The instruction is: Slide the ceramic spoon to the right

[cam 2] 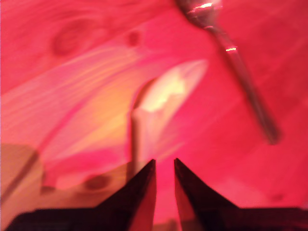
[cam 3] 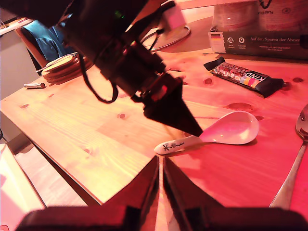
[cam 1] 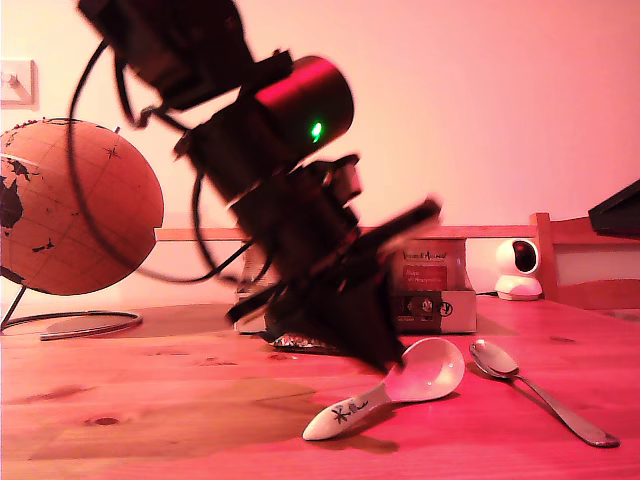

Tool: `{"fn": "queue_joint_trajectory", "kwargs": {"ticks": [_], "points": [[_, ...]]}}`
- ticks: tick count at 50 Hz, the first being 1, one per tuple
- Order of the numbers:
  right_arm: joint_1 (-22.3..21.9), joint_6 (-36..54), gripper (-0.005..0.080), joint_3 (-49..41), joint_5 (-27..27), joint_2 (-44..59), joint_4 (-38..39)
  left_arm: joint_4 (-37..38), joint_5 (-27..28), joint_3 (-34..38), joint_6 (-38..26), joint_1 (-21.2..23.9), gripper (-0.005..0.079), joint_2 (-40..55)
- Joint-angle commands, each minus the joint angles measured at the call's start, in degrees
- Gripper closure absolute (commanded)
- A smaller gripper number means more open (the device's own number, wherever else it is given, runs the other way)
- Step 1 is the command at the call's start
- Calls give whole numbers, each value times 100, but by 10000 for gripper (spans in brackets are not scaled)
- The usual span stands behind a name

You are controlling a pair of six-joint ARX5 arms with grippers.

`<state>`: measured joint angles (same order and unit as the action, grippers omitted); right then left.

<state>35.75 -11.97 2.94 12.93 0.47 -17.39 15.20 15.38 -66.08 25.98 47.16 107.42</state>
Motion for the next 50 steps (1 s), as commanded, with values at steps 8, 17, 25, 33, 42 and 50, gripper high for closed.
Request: {"fn": "queue_joint_trajectory", "kwargs": {"ticks": [8, 17, 25, 33, 42, 50], "points": [[24, 0, 764, 20, -59, -37, -22, 354, 13, -348, -446, 4, 766, -133], [24, 20, 764, 20, -236, -37, -15, 671, -503, -350, -916, -61, 766, -557], [22, 186, 764, 20, -463, -37, -9, 1147, -796, -348, -1294, -308, 766, -861], [22, 348, 764, 20, -715, -37, -9, 1384, -837, -348, -1512, -691, 766, -1049], [17, 391, 764, 20, -990, -37, -7, 1386, -839, -345, -1709, -1165, 766, -1290], [7, 472, 764, 20, -1224, -37, -7, 1434, -839, -269, -1884, -1652, 766, -1620]]}}
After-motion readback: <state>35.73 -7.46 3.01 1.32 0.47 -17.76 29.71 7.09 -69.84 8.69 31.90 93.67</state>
